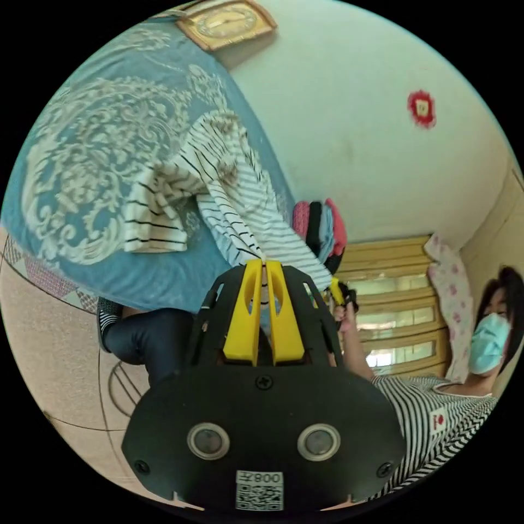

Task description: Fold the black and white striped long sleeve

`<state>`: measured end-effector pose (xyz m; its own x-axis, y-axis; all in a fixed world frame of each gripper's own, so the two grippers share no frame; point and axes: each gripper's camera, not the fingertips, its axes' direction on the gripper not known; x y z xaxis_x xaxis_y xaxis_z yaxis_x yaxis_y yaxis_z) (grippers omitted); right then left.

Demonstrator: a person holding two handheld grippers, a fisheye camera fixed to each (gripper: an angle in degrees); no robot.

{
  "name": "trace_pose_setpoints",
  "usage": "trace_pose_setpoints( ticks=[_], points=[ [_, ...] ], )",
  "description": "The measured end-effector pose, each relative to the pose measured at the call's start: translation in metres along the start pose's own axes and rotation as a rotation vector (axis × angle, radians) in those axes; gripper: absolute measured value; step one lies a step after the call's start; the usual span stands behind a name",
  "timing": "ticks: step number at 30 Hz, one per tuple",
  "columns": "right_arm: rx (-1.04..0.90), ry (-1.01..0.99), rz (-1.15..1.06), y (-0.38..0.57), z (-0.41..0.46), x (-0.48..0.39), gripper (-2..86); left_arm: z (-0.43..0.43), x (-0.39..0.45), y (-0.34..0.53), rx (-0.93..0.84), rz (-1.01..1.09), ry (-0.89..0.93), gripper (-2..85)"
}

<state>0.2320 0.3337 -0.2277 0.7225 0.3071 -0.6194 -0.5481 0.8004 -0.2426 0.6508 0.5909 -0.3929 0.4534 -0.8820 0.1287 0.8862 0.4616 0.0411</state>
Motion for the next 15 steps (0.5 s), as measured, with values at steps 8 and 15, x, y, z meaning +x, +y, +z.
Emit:
trace_pose_setpoints(
  ticks=[8,15],
  points=[
    [-0.229,0.159,0.166,0.064,0.104,0.06,2.0,-0.119,-0.084,-0.017,0.238,-0.234,-0.044,0.9],
    [-0.213,0.116,0.173,0.062,0.143,0.058,6.7,-0.127,-0.063,-0.07,0.187,-0.143,-0.143,0.8]
  ],
)
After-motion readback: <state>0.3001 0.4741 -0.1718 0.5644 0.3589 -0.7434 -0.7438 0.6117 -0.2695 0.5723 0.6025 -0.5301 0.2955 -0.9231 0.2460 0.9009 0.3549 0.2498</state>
